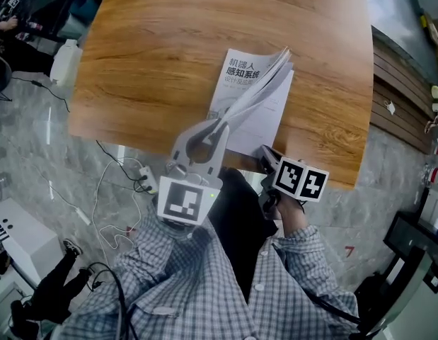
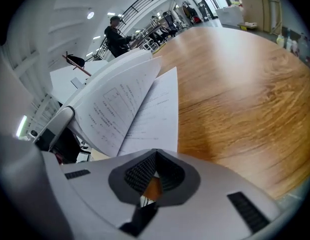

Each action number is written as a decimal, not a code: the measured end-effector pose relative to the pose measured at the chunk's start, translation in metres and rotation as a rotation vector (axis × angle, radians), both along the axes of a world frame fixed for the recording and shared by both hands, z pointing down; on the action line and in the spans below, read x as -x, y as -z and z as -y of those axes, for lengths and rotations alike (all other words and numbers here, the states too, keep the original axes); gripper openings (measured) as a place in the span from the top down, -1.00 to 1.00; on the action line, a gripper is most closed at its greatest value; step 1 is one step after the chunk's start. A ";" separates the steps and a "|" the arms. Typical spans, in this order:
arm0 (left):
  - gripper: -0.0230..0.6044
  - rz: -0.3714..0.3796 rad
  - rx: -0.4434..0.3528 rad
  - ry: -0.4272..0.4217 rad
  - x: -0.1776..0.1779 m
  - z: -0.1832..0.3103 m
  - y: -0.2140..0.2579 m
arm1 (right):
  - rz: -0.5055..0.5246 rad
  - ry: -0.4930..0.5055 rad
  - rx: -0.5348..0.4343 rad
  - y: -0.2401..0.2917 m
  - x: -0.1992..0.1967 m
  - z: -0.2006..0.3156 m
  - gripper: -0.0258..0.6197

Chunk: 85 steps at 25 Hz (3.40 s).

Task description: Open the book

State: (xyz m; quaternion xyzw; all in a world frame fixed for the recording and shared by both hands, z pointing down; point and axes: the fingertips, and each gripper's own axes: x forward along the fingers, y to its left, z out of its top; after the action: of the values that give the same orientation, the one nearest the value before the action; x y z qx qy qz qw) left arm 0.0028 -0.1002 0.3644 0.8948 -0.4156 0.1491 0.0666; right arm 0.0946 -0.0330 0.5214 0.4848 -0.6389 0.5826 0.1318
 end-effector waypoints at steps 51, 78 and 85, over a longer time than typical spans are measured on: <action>0.60 0.019 0.509 0.593 0.209 0.006 -0.140 | -0.105 0.053 0.019 -0.003 -0.003 0.013 0.86; 0.90 -0.094 0.373 0.125 0.043 0.000 -0.082 | -0.233 0.095 -0.207 0.009 0.000 0.018 0.86; 0.90 -0.215 0.500 0.118 0.032 -0.004 -0.091 | -0.310 0.027 -0.393 0.043 -0.020 0.038 0.86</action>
State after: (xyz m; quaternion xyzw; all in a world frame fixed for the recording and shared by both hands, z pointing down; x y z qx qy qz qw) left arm -0.0289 -0.0961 0.4555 0.8355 -0.4079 0.1468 0.3376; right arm 0.1149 -0.0713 0.4782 0.5760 -0.7185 0.3640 0.1395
